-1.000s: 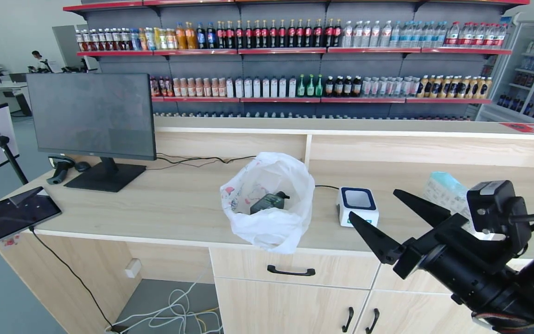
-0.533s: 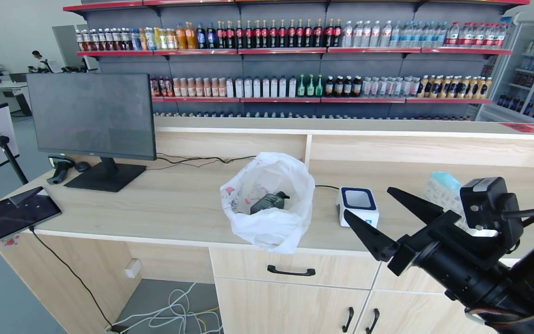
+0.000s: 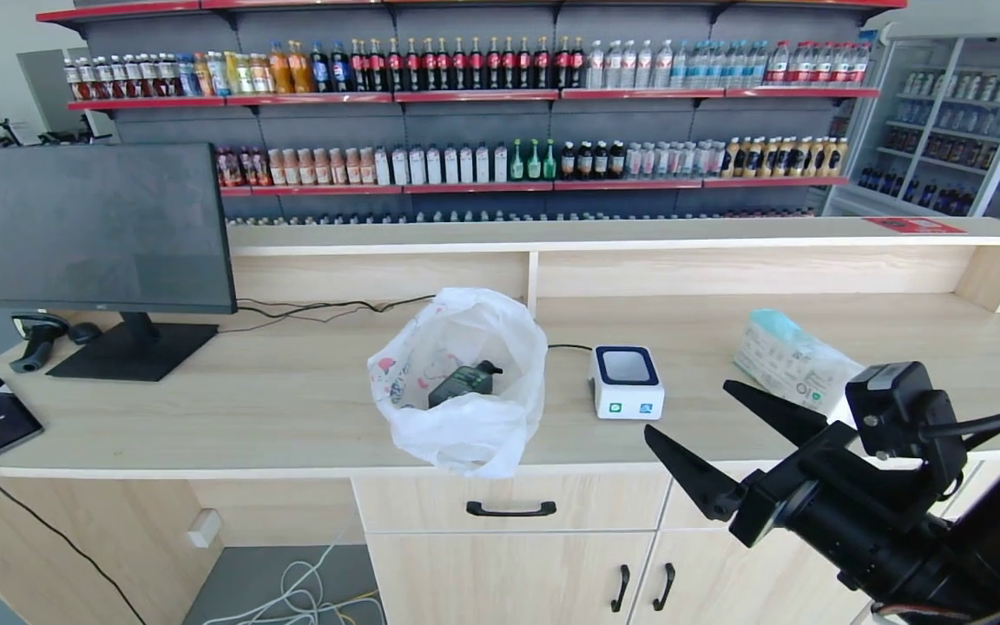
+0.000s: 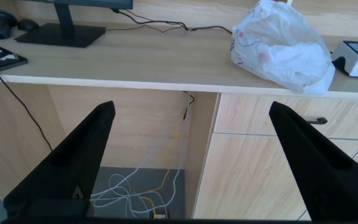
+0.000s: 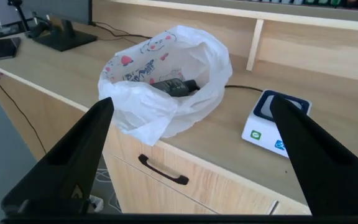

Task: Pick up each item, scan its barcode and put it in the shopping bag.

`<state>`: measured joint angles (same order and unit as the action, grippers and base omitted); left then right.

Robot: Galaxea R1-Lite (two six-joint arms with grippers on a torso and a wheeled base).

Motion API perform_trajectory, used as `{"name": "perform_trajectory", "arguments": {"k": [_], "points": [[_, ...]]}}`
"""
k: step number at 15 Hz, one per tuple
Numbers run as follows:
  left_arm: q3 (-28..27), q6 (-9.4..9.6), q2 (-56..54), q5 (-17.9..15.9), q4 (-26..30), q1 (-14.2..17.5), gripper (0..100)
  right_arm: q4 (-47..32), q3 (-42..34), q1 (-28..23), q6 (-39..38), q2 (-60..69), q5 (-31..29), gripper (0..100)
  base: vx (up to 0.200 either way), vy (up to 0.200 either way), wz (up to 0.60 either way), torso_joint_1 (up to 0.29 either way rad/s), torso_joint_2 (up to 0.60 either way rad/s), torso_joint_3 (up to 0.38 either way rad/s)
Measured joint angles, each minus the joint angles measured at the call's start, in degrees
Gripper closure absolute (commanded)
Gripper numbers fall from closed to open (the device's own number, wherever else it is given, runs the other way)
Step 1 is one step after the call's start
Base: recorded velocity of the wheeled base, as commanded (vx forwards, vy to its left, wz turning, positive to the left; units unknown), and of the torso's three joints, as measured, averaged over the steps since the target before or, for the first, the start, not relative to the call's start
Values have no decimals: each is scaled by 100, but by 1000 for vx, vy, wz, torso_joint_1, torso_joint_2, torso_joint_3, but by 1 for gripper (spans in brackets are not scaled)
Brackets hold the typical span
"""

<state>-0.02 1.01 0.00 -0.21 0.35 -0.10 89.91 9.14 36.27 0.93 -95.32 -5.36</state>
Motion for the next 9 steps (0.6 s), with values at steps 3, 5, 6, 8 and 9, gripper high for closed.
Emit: {"name": "perform_trajectory", "arguments": {"k": [3,5,6,8,9], "points": [[0,-66,0,10,-2,0,0,0,-33,-2,-6,-10,1,0,0,0,0,0,0,0],[-2,-88,0,10,0,0,0,4,-33,2,-6,-22,1,0,0,0,0,0,0,0],[-5,-91,0,11,-2,0,0,1,-38,2,-13,-33,1,0,0,0,0,0,0,0],[-5,-99,0,11,0,0,0,6,-20,2,-33,-66,1,0,0,0,0,0,0,0],[-5,-101,0,11,-2,0,0,4,-16,-16,-49,-77,0,0,0,0,0,0,0,0]]}}
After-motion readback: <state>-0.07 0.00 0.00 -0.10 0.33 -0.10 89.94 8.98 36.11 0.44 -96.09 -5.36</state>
